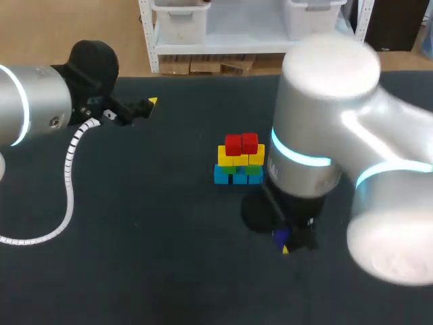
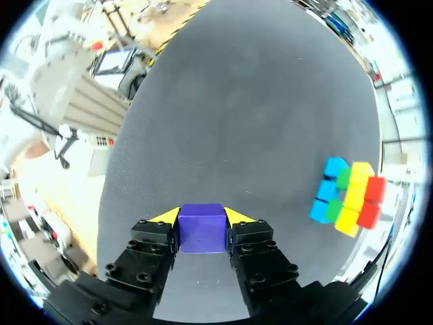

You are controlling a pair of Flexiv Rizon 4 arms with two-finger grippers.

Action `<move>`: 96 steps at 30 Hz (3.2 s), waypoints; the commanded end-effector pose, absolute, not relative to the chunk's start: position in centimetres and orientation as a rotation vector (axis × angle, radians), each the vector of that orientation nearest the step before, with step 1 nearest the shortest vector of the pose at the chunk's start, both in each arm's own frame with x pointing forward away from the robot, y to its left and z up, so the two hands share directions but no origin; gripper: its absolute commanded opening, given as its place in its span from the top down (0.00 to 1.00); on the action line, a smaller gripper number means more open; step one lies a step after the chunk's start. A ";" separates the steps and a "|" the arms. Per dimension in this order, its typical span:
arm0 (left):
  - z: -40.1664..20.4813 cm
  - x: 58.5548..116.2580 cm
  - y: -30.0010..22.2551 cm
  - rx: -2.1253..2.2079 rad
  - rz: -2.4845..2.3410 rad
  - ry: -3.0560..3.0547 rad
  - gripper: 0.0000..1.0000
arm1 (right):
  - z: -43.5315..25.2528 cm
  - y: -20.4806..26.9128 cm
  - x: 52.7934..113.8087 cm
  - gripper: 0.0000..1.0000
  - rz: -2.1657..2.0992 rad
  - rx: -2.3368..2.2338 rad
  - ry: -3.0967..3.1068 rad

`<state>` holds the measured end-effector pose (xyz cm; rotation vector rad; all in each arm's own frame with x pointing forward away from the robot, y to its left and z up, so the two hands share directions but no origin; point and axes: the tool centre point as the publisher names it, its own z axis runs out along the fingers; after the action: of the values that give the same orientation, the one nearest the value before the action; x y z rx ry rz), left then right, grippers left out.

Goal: Place the blue cubes, place green cubes on the blue cubes, place the yellow cubes on the green cubes, then place the red cubes on the yellow cubes, and place purple cube on the red cubes.

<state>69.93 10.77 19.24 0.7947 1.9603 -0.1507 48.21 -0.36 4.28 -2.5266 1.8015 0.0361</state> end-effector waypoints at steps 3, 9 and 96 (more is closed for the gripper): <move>19.2 70.1 10.9 0.798 -0.156 1.959 0.00 | 9.5 -1.0 52.3 1.00 0.079 -2.471 1.884; 19.2 70.1 10.9 0.798 -0.156 1.959 0.00 | 13.3 0.1 55.0 1.00 0.056 -2.474 1.862; 19.2 70.1 10.9 0.798 -0.156 1.959 0.00 | 10.9 6.1 66.4 0.22 0.281 -2.281 2.266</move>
<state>69.93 10.78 19.24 0.7947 1.9604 -0.1505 66.68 6.26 10.91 -2.2852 2.2706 0.2841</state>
